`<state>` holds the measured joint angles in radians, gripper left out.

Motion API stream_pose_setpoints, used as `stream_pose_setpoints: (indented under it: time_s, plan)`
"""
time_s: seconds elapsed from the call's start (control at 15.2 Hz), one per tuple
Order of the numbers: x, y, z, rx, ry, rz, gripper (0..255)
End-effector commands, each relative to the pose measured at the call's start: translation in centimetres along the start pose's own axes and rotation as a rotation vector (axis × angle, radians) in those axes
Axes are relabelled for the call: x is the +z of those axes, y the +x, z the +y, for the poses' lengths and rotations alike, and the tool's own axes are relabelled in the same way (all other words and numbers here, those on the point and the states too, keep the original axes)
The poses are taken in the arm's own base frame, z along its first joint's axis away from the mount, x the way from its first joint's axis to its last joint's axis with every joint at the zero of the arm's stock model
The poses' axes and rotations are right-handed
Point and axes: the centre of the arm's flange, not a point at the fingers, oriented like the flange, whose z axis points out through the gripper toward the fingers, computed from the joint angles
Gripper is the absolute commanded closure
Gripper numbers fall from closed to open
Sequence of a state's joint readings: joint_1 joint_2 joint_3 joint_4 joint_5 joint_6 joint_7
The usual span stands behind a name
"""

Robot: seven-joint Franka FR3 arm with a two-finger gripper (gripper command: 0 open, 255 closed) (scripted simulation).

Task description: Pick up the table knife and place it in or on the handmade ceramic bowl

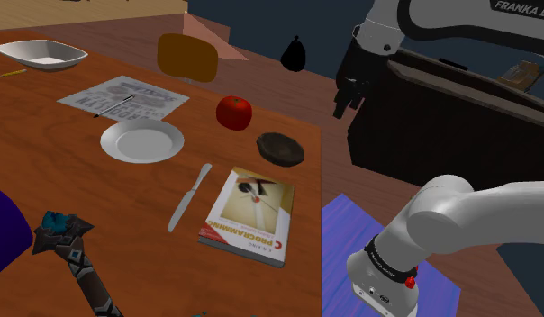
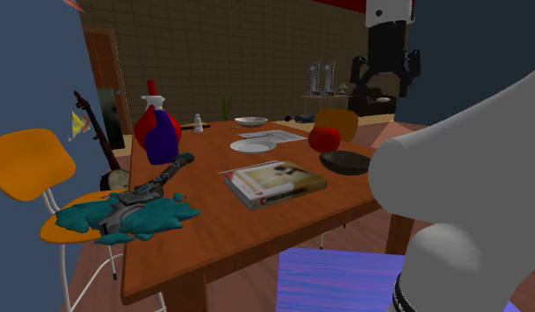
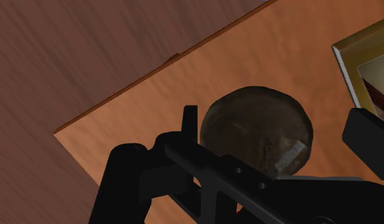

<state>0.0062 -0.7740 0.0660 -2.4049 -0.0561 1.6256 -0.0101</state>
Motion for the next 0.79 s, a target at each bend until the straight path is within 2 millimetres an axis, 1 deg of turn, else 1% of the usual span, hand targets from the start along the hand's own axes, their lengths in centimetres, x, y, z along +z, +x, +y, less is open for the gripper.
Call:
stream_pose_setpoints:
  time_s: [0.0,0.4,0.73]
  plan:
    - [0.0,0.0,0.0,0.000,0.000,0.000,0]
    - [3.3,0.3,-6.7,0.168,0.032,-0.018,0]
    - [5.8,1.3,-12.3,0.308,0.059,-0.033,0]
